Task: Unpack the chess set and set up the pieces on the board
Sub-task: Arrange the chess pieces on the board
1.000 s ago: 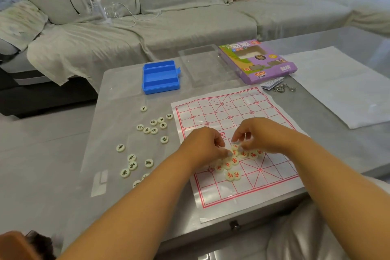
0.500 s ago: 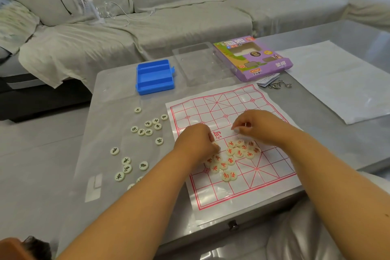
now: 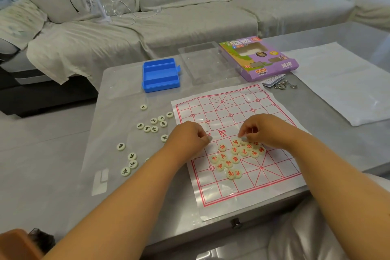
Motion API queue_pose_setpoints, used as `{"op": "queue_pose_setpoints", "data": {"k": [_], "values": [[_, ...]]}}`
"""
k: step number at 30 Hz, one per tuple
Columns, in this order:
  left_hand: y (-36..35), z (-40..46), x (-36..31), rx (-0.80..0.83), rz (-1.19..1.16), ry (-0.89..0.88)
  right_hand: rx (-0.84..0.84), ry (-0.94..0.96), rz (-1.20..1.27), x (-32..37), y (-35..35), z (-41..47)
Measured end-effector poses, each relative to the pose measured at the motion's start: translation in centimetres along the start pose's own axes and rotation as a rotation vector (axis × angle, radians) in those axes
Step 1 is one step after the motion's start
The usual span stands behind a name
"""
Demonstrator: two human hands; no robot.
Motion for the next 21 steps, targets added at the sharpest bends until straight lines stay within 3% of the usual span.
{"op": "queue_pose_setpoints", "data": {"k": [7,12,21], "values": [[1.4,-0.4,1.0,-0.055,-0.036,0.032,-0.058,-0.017,0.006,0.4,-0.3,-0.2],[3.6,-0.8,2.5,-0.137,-0.055,0.089,-0.256,0.044,0.029,3.4,0.6,-0.4],[9.9,-1.4,8.8,-0.344,-0.026,0.237,-0.161,0.227,-0.040,12.8,-1.5,5.6]]}}
Point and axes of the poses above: each hand's wrist, its own z-axis towards the middle knuckle, its own y-axis out of the back of the hand, x = y × z, the point moved 1 cm from there along z, towards the middle knuckle, and after that the axes turned 7 degrees about -z, right-handed, at the moved point
